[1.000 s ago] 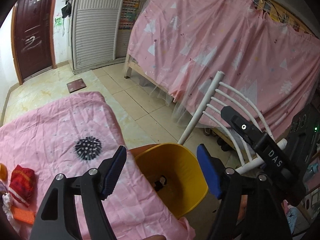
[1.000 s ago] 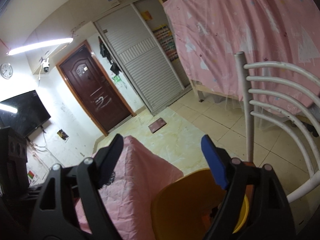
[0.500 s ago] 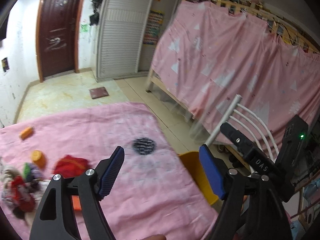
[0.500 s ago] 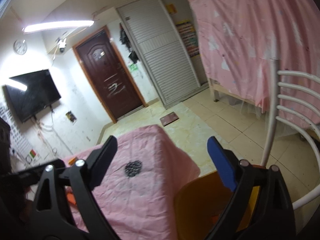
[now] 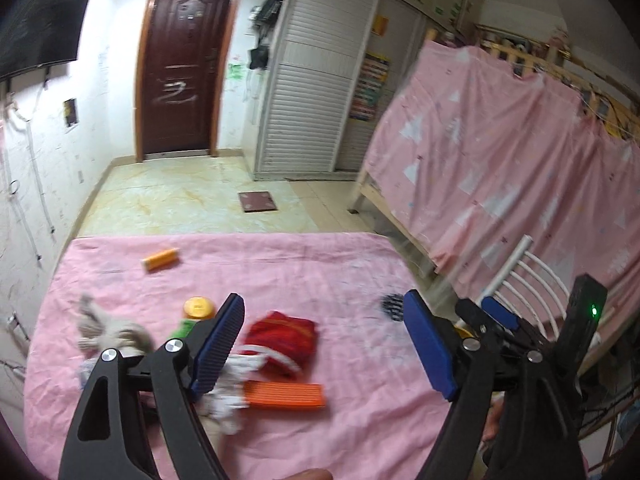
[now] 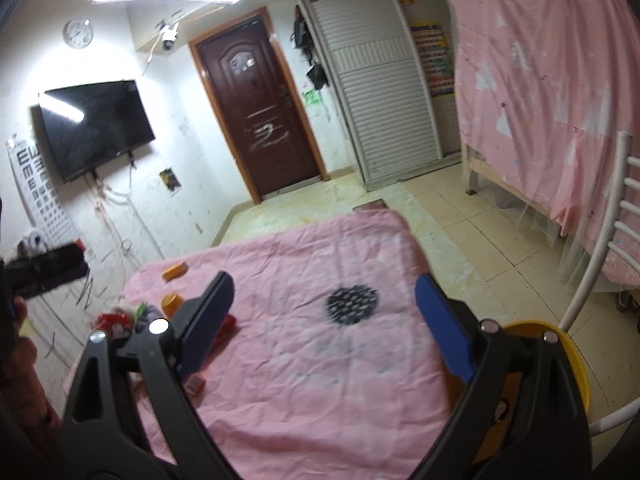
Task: Collect trash
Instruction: 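Move both open grippers back over the bed clutter, then grasp the grey knotted scarf with the left gripper while the right grasps the red knit cloth, then carry the scarf and red cloth to the yellow bin and open both grippers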
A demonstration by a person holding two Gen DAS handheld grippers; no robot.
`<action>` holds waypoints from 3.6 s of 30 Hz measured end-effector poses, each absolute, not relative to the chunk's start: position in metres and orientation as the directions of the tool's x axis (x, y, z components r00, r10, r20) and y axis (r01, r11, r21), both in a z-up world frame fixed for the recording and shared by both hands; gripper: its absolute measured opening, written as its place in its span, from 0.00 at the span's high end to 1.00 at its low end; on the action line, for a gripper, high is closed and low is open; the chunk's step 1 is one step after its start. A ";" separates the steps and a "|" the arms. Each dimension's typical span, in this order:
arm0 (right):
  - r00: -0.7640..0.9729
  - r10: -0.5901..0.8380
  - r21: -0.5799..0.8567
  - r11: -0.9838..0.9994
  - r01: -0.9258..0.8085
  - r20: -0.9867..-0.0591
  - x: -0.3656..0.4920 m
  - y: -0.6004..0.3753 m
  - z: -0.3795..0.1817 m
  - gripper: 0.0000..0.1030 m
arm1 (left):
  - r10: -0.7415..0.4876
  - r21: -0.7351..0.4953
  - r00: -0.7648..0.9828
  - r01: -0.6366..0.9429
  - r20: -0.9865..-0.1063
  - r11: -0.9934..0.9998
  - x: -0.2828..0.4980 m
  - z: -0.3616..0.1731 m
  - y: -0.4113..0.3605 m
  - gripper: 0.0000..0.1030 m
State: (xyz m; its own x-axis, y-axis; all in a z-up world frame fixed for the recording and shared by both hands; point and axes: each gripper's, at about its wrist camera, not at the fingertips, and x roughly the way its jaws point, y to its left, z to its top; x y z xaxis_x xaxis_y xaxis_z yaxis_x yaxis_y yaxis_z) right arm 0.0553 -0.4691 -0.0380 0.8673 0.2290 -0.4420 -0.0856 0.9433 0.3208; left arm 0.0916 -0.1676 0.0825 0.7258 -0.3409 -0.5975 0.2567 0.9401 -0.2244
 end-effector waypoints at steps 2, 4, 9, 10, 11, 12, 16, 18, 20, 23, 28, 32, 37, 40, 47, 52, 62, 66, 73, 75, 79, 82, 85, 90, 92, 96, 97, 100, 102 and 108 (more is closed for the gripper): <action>0.856 0.247 0.312 0.944 -0.106 -0.454 0.059 -0.457 -0.040 0.14 | -0.319 -0.224 0.732 0.229 -0.601 0.947 0.093 0.080 -0.149 0.28; 0.842 0.276 0.313 0.940 -0.136 -0.464 0.062 -0.444 -0.044 0.14 | -0.295 -0.222 0.741 0.199 -0.603 0.954 0.095 0.078 -0.132 0.28; 0.811 0.315 0.299 0.937 -0.183 -0.492 0.068 -0.418 -0.051 0.14 | -0.209 -0.181 0.754 0.121 -0.623 0.976 0.104 0.074 -0.094 0.28; 0.807 0.320 0.298 0.936 -0.188 -0.496 0.070 -0.415 -0.051 0.14 | -0.197 -0.175 0.755 0.110 -0.626 0.978 0.106 0.073 -0.089 0.28; 0.799 0.332 0.301 0.933 -0.199 -0.501 0.071 -0.411 -0.053 0.14 | -0.184 -0.168 0.752 0.098 -0.633 0.981 0.109 0.072 -0.082 0.28; 0.793 0.342 0.305 0.930 -0.207 -0.504 0.073 -0.407 -0.054 0.14 | -0.174 -0.164 0.750 0.088 -0.639 0.983 0.112 0.070 -0.076 0.28; 0.776 0.350 0.295 0.930 -0.220 -0.525 0.075 -0.394 -0.060 0.09 | -0.145 -0.157 0.745 0.055 -0.651 0.986 0.118 0.063 -0.056 0.28; 0.768 0.355 0.296 0.929 -0.224 -0.534 0.077 -0.392 -0.064 0.09 | -0.124 -0.156 0.736 0.024 -0.665 0.987 0.122 0.057 -0.045 0.28; 0.760 0.358 0.294 0.928 -0.228 -0.542 0.079 -0.387 -0.066 0.09 | -0.104 -0.154 0.724 -0.003 -0.681 0.988 0.126 0.047 -0.037 0.28; 0.749 0.368 0.298 0.925 -0.235 -0.552 0.083 -0.381 -0.069 0.09 | -0.090 -0.154 0.692 -0.031 -0.716 0.988 0.133 0.032 -0.028 0.28; 0.732 0.373 0.292 0.925 -0.244 -0.570 0.090 -0.369 -0.073 0.09 | -0.117 -0.189 0.634 -0.047 -0.765 0.981 0.138 0.008 -0.016 0.28; 0.718 0.377 0.290 0.924 -0.250 -0.585 0.094 -0.362 -0.075 0.09 | -0.144 -0.209 0.601 -0.039 -0.786 0.977 0.142 -0.005 -0.014 0.28; 0.704 0.393 0.289 0.919 -0.270 -0.591 0.099 -0.353 -0.073 0.06 | -0.198 -0.251 0.555 -0.019 -0.808 0.968 0.150 -0.021 -0.015 0.32; 0.699 0.400 0.287 0.916 -0.280 -0.593 0.101 -0.347 -0.072 0.06 | -0.235 -0.291 0.531 -0.022 -0.814 0.957 0.155 -0.032 -0.012 0.43; 0.671 0.411 0.281 0.912 -0.299 -0.617 0.111 -0.333 -0.074 0.06 | -0.258 -0.348 0.573 -0.051 -0.778 0.936 0.151 -0.026 0.003 0.64; 0.656 0.395 0.248 0.918 -0.309 -0.643 0.119 -0.320 -0.076 0.06 | -0.277 -0.394 0.646 -0.041 -0.711 0.918 0.139 0.000 0.016 0.64; 0.620 0.347 0.174 0.930 -0.323 -0.704 0.135 -0.296 -0.085 0.06 | -0.281 -0.397 0.729 0.014 -0.625 0.918 0.116 0.034 0.016 0.64; 0.608 0.326 0.149 0.935 -0.322 -0.724 0.143 -0.288 -0.089 0.06 | -0.273 -0.378 0.756 0.036 -0.595 0.925 0.103 0.046 0.013 0.63; 0.536 0.362 0.177 0.914 -0.365 -0.763 0.156 -0.281 -0.099 0.22 | -0.292 -0.393 0.754 0.050 -0.588 0.918 0.096 0.051 0.011 0.63; 0.542 0.361 0.182 0.917 -0.356 -0.759 0.157 -0.284 -0.098 0.30 | -0.296 -0.393 0.750 0.052 -0.592 0.918 0.096 0.049 0.012 0.63; 0.548 0.372 0.190 0.913 -0.361 -0.749 0.155 -0.285 -0.096 0.63 | -0.297 -0.392 0.743 0.050 -0.600 0.918 0.095 0.044 0.016 0.63; 0.570 0.359 0.149 0.912 -0.381 -0.739 0.149 -0.278 -0.092 0.74 | -0.301 -0.401 0.736 0.045 -0.606 0.915 0.095 0.042 0.018 0.63; 0.607 0.367 0.158 0.915 -0.370 -0.705 0.143 -0.281 -0.085 0.75 | -0.295 -0.401 0.739 0.036 -0.606 0.915 0.093 0.041 0.020 0.63; 0.652 0.396 0.211 0.914 -0.346 -0.647 0.134 -0.300 -0.072 0.75 | -0.283 -0.391 0.745 0.033 -0.603 0.920 0.090 0.045 0.015 0.63; 0.667 0.408 0.229 0.911 -0.343 -0.623 0.128 -0.307 -0.065 0.75 | -0.286 -0.388 0.746 0.041 -0.601 0.921 0.090 0.046 0.011 0.63; 0.689 0.421 0.249 0.906 -0.341 -0.589 0.119 -0.319 -0.055 0.75 | -0.290 -0.371 0.747 0.062 -0.598 0.927 0.088 0.049 -0.002 0.63; 0.696 0.422 0.253 0.906 -0.339 -0.581 0.116 -0.323 -0.053 0.75 | -0.291 -0.366 0.747 0.068 -0.598 0.928 0.088 0.050 -0.006 0.63; 0.711 0.419 0.258 0.908 -0.331 -0.564 0.108 -0.333 -0.049 0.75 | -0.298 -0.356 0.744 0.087 -0.598 0.931 0.089 0.052 -0.018 0.63; 0.721 0.419 0.265 0.908 -0.325 -0.552 0.103 -0.343 -0.046 0.75 | -0.305 -0.347 0.742 0.104 -0.596 0.932 0.087 0.054 -0.028 0.63; 0.756 0.398 0.289 0.915 -0.282 -0.519 0.089 -0.376 -0.043 0.75 | -0.325 -0.323 0.734 0.150 -0.597 0.934 0.087 0.060 -0.061 0.63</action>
